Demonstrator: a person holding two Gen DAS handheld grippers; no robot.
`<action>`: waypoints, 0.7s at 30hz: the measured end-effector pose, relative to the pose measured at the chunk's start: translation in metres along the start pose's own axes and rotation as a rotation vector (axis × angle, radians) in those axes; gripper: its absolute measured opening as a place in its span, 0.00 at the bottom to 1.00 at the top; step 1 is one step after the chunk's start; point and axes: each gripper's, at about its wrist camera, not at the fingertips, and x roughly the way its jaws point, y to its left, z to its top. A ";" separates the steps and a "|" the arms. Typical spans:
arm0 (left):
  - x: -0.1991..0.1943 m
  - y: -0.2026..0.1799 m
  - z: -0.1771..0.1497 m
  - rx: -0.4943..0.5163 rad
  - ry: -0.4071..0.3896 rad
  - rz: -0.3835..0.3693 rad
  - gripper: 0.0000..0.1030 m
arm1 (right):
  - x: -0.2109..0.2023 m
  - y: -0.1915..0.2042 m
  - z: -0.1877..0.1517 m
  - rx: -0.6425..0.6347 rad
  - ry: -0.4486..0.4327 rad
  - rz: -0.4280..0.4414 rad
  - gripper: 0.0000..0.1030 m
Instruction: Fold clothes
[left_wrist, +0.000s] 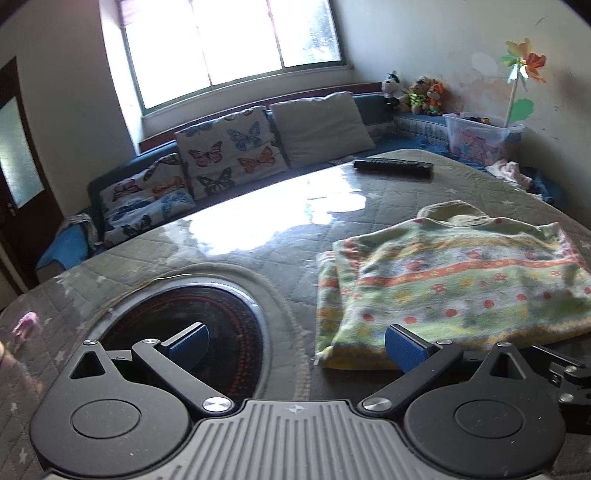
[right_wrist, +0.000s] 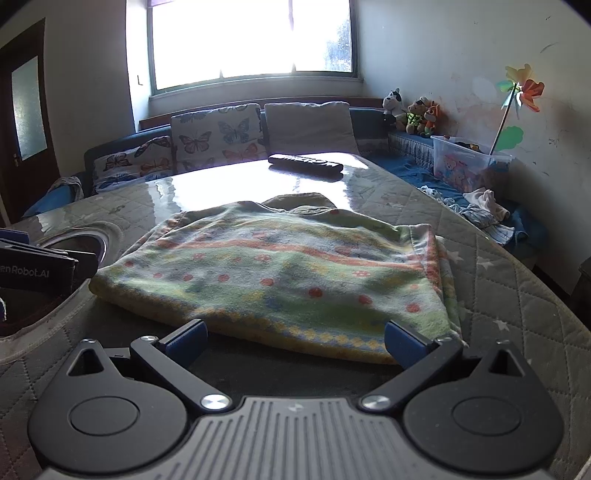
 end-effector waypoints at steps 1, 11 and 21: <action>-0.001 0.002 0.000 -0.007 0.001 0.004 1.00 | -0.002 0.002 0.000 0.000 -0.002 0.002 1.00; -0.013 0.011 -0.005 -0.012 -0.008 0.048 1.00 | -0.011 0.014 -0.005 -0.014 -0.008 0.008 1.00; -0.025 0.018 -0.012 -0.024 -0.014 0.048 1.00 | -0.022 0.023 -0.012 -0.020 -0.015 0.017 1.00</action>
